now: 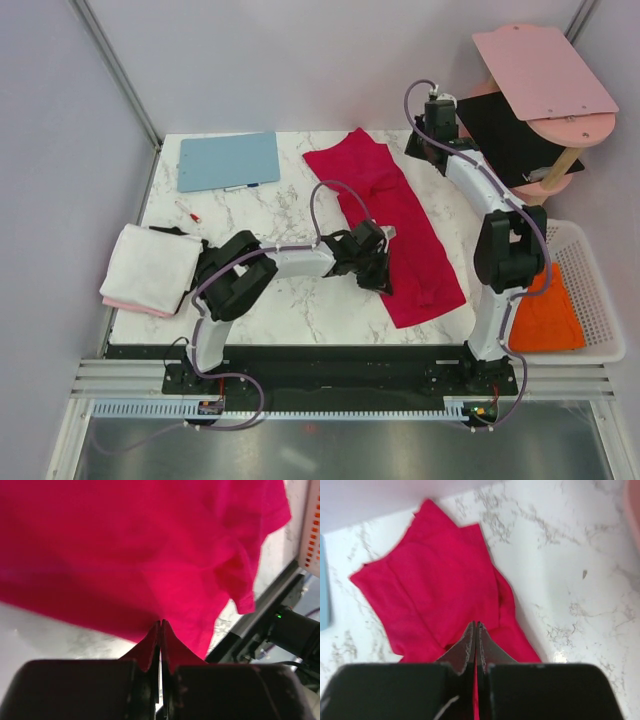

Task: Fold and stack the t-shirts
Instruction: Rotate the tshirt 90 degrees

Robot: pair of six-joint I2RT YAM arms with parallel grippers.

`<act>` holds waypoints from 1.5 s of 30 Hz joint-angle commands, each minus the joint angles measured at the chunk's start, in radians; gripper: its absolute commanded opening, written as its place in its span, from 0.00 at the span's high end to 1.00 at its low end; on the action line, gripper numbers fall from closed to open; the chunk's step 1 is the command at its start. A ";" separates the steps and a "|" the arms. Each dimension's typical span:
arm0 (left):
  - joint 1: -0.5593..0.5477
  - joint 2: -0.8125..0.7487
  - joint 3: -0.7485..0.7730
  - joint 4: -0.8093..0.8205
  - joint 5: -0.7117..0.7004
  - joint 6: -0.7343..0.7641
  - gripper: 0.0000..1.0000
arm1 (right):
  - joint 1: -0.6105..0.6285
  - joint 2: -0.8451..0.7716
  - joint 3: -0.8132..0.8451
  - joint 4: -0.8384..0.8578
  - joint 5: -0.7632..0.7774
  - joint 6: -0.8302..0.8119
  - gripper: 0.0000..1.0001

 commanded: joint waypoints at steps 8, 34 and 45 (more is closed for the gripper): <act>-0.048 0.051 0.052 0.080 0.089 -0.105 0.98 | 0.000 -0.159 -0.085 -0.012 0.001 -0.046 1.00; 0.033 -0.524 -0.452 -0.199 -0.175 0.009 0.98 | 0.000 -0.017 -0.051 -0.054 -0.120 -0.038 1.00; -0.030 -0.238 -0.128 -0.072 -0.038 -0.005 0.98 | 0.000 -0.031 -0.053 -0.051 -0.091 -0.040 1.00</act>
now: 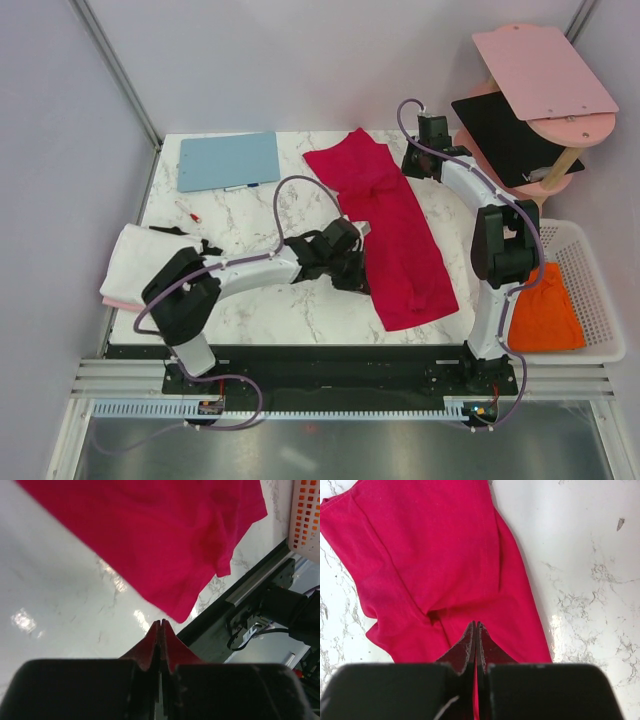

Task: Fold and stack the t-shirts
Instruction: Rotate the tshirt 90 degrees

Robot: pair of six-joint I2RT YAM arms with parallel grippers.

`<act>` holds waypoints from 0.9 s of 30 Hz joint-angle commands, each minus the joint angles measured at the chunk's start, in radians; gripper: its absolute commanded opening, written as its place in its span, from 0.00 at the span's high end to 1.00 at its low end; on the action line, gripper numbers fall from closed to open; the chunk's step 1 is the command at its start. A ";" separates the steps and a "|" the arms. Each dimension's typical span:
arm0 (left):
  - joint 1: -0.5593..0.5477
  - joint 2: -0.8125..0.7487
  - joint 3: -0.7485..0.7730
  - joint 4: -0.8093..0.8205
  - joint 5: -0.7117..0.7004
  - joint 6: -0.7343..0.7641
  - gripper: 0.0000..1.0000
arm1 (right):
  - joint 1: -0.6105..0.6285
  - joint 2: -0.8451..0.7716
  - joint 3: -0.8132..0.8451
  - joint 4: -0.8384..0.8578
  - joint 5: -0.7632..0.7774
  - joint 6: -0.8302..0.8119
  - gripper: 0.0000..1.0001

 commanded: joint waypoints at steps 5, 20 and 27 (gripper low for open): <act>-0.066 0.257 0.166 0.080 0.072 0.012 0.98 | -0.004 -0.014 0.021 0.010 0.035 -0.001 1.00; -0.072 0.291 0.056 0.051 -0.016 -0.054 0.98 | -0.012 0.029 0.024 0.007 0.023 0.002 1.00; -0.029 0.151 -0.091 -0.041 -0.109 -0.085 0.98 | -0.012 0.039 0.024 0.008 -0.011 0.002 1.00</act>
